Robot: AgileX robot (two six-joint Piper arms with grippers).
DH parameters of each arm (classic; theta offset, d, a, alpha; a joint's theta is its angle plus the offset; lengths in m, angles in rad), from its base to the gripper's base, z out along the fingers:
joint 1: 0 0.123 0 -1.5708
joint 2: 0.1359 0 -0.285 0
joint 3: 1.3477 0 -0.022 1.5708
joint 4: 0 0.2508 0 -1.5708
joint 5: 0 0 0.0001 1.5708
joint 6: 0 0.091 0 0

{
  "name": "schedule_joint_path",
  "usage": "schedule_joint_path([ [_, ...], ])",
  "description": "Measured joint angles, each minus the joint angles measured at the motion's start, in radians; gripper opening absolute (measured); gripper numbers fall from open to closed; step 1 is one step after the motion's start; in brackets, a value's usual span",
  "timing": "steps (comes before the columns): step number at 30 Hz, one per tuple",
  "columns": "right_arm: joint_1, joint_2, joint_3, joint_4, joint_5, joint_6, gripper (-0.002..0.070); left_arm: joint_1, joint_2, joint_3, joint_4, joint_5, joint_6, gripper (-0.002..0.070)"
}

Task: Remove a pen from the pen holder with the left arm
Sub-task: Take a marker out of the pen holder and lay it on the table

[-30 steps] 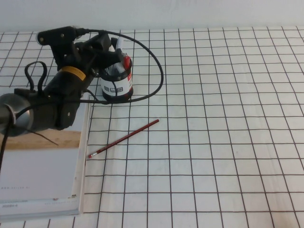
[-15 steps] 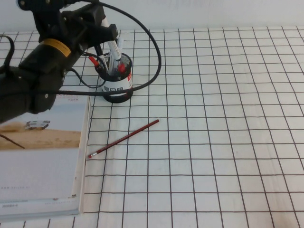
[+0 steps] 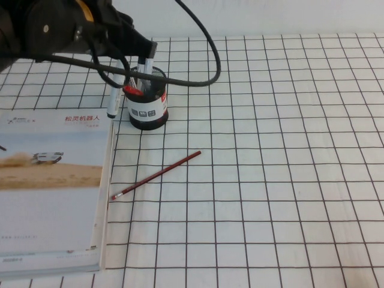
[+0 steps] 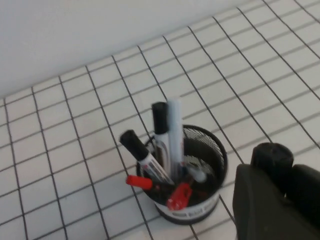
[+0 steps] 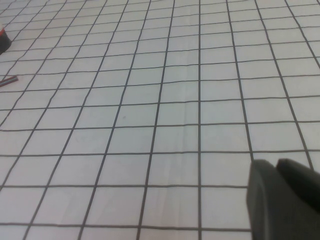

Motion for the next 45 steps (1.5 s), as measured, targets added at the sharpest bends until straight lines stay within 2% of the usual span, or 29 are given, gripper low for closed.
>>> schedule_joint_path([
  [6,0.000,0.000,0.000,0.000,0.000,0.000,-0.0015,-0.057,-0.002,-0.027,-0.077,0.180,0.123,0.0083],
  [14,0.000,0.000,0.000,0.000,0.000,0.000,-0.0015,-0.059,0.079,-0.029,-0.129,0.334,0.161,0.0083],
  [22,0.000,0.000,0.000,0.000,0.000,0.000,-0.0015,-0.059,0.215,-0.055,-0.203,0.385,0.223,0.0083],
  [32,0.000,0.000,0.000,0.000,0.000,0.000,-0.0015,-0.065,0.373,-0.247,-0.267,0.505,0.281,0.0083],
  [45,0.000,0.000,0.000,0.000,0.000,0.000,-0.0015,-0.065,0.457,-0.312,-0.261,0.531,0.417,0.0083],
])
